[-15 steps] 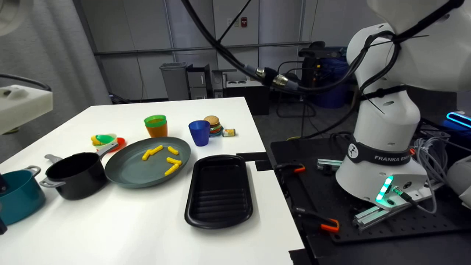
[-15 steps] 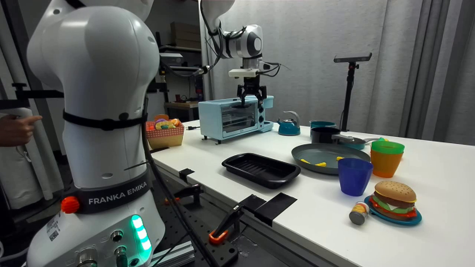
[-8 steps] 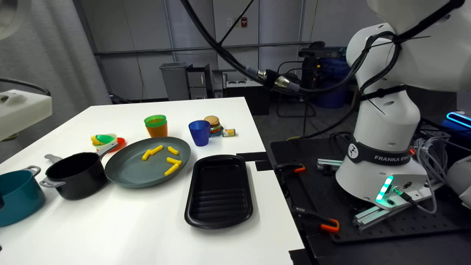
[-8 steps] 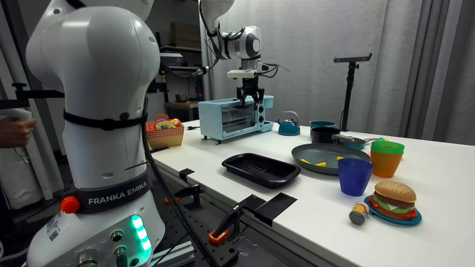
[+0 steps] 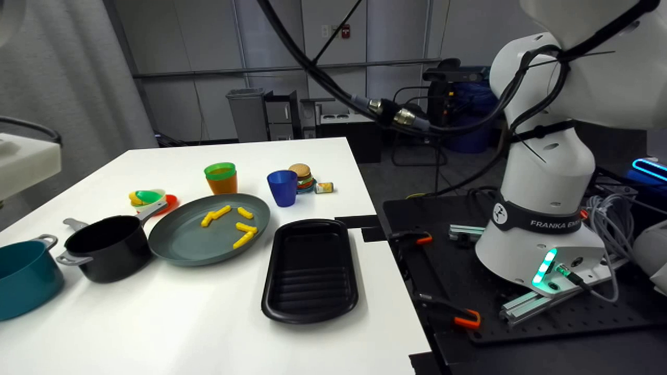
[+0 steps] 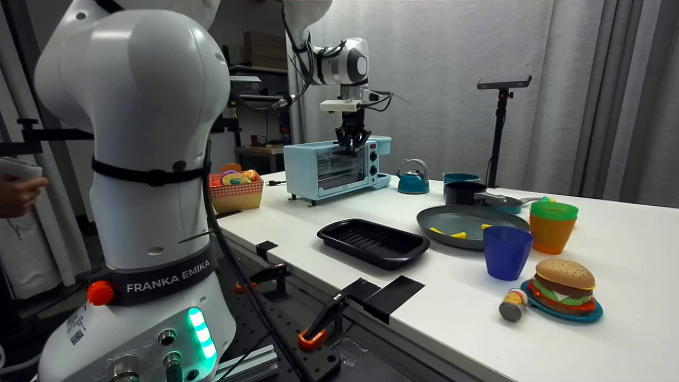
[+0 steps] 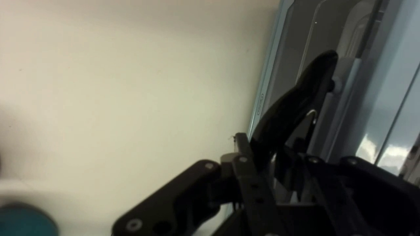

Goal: Open the oven

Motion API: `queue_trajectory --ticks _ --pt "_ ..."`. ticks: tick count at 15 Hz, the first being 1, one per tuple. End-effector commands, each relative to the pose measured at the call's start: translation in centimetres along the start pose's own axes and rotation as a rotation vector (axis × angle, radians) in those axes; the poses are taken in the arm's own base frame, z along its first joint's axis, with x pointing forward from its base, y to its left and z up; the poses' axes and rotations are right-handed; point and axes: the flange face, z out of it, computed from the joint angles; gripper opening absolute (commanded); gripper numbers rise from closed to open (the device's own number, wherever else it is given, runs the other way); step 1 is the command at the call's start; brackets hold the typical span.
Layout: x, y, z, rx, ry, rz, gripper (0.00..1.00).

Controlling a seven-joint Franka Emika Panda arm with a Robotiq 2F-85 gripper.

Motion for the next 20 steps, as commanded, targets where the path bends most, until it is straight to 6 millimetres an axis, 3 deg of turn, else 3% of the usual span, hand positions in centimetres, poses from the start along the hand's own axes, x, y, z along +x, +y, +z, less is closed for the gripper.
queue_trajectory --ticks 1,12,20 --pt "0.1 0.3 0.9 0.031 -0.031 0.084 0.05" --pt "-0.7 5.5 2.6 0.253 -0.115 0.347 0.04" --pt "-1.4 8.4 3.6 0.407 -0.120 0.351 0.04"
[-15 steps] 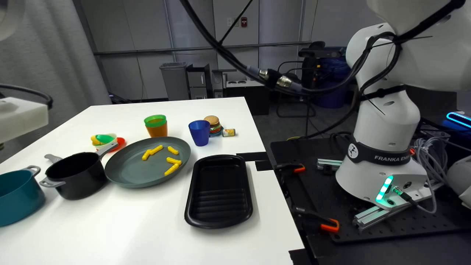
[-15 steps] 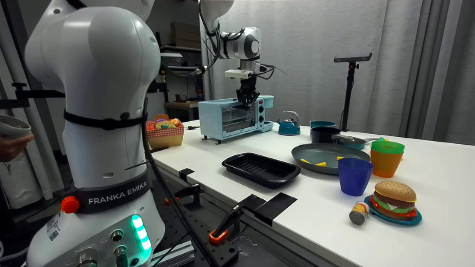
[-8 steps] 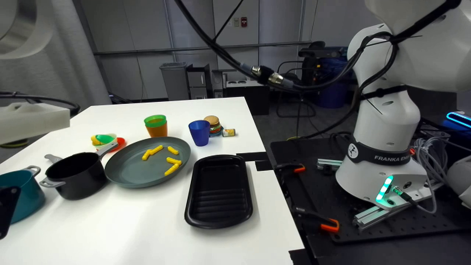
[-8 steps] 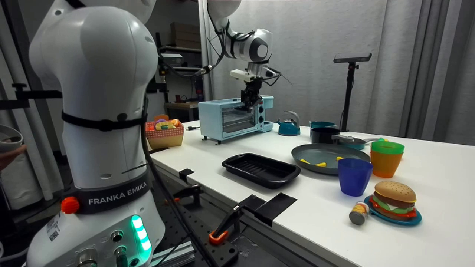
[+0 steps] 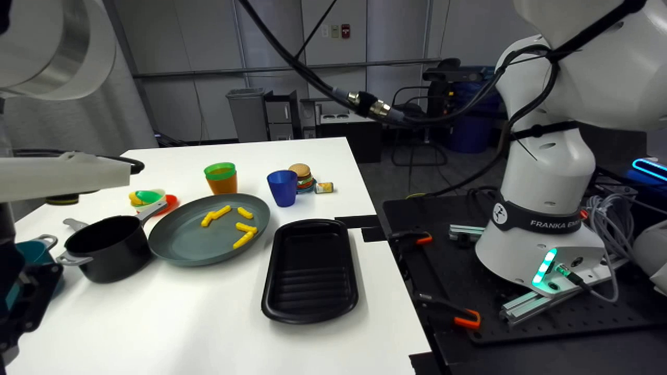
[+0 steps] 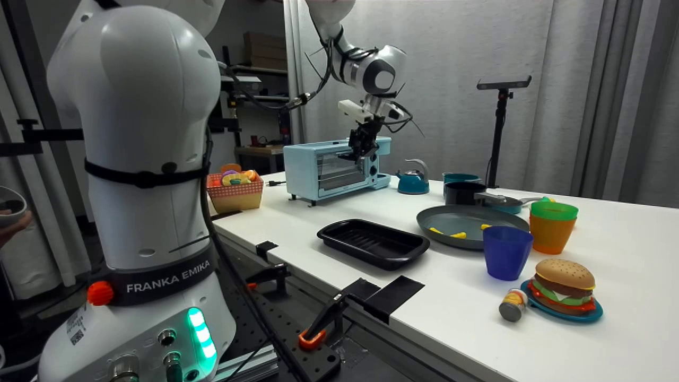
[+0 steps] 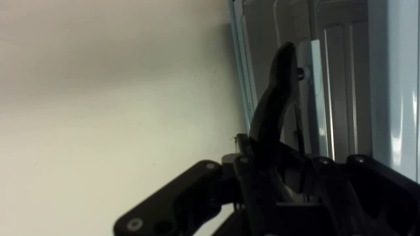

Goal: Open the oven

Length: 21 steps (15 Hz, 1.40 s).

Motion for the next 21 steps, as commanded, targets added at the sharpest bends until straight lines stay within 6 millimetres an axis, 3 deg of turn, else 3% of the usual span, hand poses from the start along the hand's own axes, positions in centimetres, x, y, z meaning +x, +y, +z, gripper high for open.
queue_trajectory --ticks 1,21 --pt "-0.7 1.4 1.0 0.097 -0.025 0.015 0.04" --pt "-1.3 9.6 3.7 0.467 -0.022 -0.091 0.04"
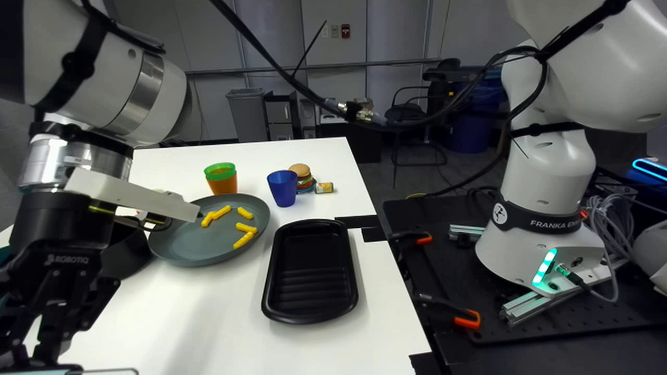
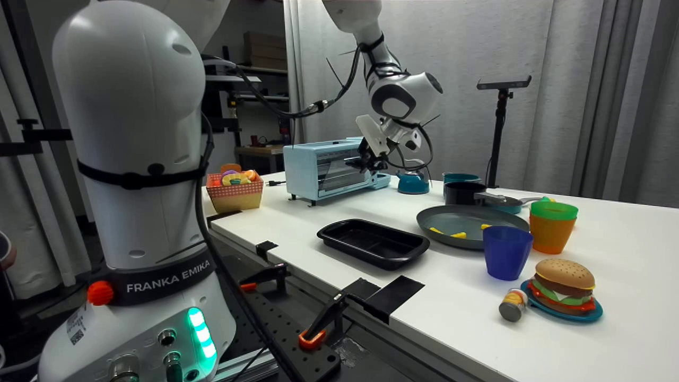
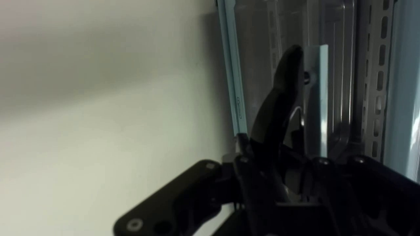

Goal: Open the oven

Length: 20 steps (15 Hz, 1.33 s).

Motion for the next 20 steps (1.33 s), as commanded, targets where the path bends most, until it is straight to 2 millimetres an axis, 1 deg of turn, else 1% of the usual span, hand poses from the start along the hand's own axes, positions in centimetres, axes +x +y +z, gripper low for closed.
queue_trajectory --ticks 1,6,12,20 --pt "-1.6 0.5 0.9 0.083 -0.042 -0.042 0.04" --pt "-2.0 1.4 1.7 0.103 -0.078 -0.082 0.04" --pt "-2.0 2.6 1.4 0.061 -0.087 -0.078 0.04" --pt "-2.1 5.7 1.0 -0.141 -0.100 -0.054 0.04"
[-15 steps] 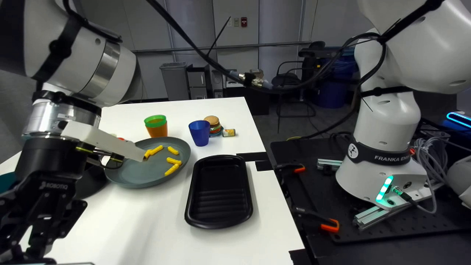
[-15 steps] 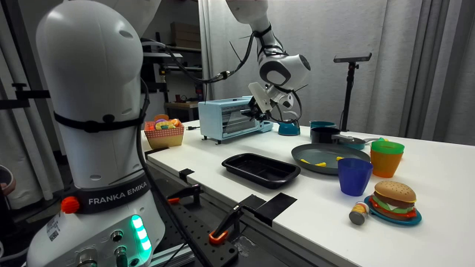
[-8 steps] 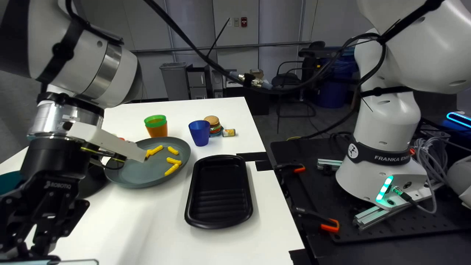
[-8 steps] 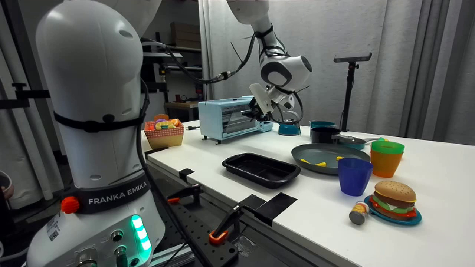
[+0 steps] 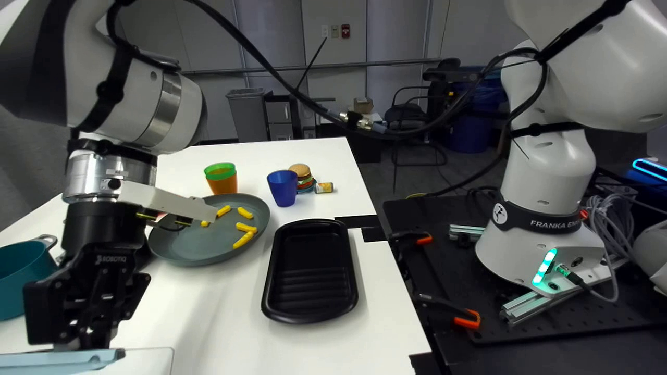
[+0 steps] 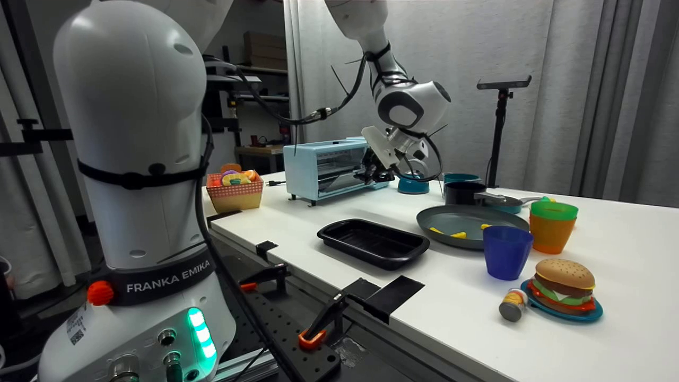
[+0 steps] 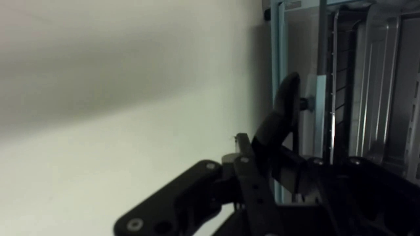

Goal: Open the oven

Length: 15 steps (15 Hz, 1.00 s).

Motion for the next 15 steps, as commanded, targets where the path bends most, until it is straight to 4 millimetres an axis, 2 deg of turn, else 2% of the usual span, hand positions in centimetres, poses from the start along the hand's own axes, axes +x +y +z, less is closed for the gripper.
queue_trajectory --ticks 1,10,15 --pt "-1.8 1.6 1.3 -0.104 -0.073 0.000 0.04" --pt "-1.4 1.4 2.1 -0.302 -0.063 -0.033 0.04" --pt "-1.4 0.4 2.9 -0.439 -0.048 -0.044 0.04"
